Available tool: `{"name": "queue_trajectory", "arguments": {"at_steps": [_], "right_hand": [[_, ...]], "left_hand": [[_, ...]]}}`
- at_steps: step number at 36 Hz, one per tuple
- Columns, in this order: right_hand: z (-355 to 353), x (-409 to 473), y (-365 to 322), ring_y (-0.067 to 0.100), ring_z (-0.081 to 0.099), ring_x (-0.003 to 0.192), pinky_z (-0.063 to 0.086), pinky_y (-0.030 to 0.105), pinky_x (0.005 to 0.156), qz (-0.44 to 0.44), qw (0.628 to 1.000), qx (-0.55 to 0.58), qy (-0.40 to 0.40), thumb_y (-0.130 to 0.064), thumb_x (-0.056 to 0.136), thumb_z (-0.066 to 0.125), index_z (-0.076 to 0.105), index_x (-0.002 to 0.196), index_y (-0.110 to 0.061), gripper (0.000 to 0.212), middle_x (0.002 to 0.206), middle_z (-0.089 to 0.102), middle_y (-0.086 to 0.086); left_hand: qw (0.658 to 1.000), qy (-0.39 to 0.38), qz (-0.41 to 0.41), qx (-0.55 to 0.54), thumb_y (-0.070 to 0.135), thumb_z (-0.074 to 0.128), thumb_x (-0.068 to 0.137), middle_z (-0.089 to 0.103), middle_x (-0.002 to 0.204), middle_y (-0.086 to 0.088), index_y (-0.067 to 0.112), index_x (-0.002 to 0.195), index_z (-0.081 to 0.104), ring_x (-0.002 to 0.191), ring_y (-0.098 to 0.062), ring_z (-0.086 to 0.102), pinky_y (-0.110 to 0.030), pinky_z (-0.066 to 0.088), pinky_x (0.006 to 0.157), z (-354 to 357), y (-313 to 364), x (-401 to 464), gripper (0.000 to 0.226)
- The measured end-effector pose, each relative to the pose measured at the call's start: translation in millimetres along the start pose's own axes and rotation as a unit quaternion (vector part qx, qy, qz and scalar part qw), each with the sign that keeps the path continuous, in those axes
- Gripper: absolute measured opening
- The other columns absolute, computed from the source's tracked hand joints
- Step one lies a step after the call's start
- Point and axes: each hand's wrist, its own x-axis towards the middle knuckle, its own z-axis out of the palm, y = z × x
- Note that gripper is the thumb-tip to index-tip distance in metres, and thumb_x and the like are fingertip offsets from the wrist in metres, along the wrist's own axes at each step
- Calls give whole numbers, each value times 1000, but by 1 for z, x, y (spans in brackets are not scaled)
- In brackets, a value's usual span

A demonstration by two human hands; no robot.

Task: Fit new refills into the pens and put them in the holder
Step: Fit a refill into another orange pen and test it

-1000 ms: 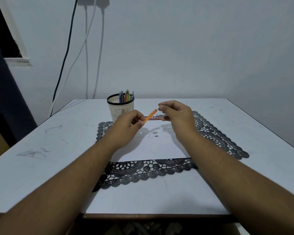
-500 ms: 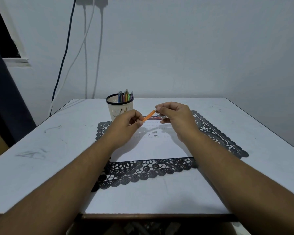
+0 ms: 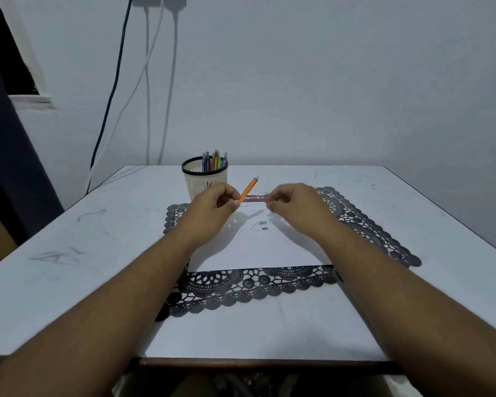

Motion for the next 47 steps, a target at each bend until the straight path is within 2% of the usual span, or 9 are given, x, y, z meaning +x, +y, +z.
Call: {"name": "queue_trajectory", "arguments": {"at_steps": [3,6,10,15,19,22,25,31,47], "right_hand": [[2,-5,3,-3,61,64,44,17,63,19,996,-26,-78,-17,85,80,79,80,-20,6,70,70,-12],[7,-10,3,-7,61,59,43,11,54,35,993,-15,-110,-17,81,84,78,79,-20,7,68,70,-13],[8,-8,0,0,63,70,46,22,67,23,989,-72,-125,-16,87,80,79,83,-20,6,75,72,-11],[6,-6,0,-1,59,74,42,24,67,10,988,-102,-117,-17,93,74,76,90,-17,4,81,69,-13],[1,-3,4,-3,52,61,37,12,57,13,998,-23,-61,-13,96,69,72,86,-18,12,74,64,-12],[-3,1,5,-4,52,57,40,17,61,39,993,107,-13,-9,97,65,74,89,-21,17,78,72,-7],[-4,1,4,7,54,62,47,25,60,61,976,208,11,-7,99,64,79,93,-20,21,83,73,-2],[-2,-1,-4,16,68,71,55,25,56,82,919,383,48,3,98,62,74,97,-4,14,86,75,11],[6,-2,-12,14,74,75,55,26,57,42,935,348,54,-3,94,71,77,91,-10,10,83,77,5]], "left_hand": [[1000,2,0,3,19,62,102,57,77,11,24,97,67,63,-2,50,-24,43,63,-1,1,0,9],[1000,-1,5,9,18,63,101,57,77,10,24,96,67,63,-3,50,-26,44,63,-1,1,0,9],[1000,-8,6,26,18,65,100,58,71,12,27,94,68,60,-4,50,-29,43,63,-1,-3,1,11],[998,-21,9,61,17,65,100,56,72,13,25,95,68,61,-1,48,-22,41,62,-1,-3,0,10],[997,-27,15,66,15,65,100,57,74,13,25,96,69,60,4,47,-13,39,57,-2,-1,-1,11],[995,-35,17,86,18,64,100,58,77,11,26,96,68,62,3,47,-17,39,59,-3,-1,-2,10],[994,-38,20,102,20,64,101,58,78,10,28,95,68,63,3,46,-19,37,60,-3,0,-4,11],[992,-38,27,117,20,64,100,60,80,9,29,94,67,64,2,47,-22,38,62,-2,2,-6,11],[991,-35,41,119,20,63,101,67,92,-2,29,96,68,83,-21,60,-33,47,72,0,7,-8,11]]}}
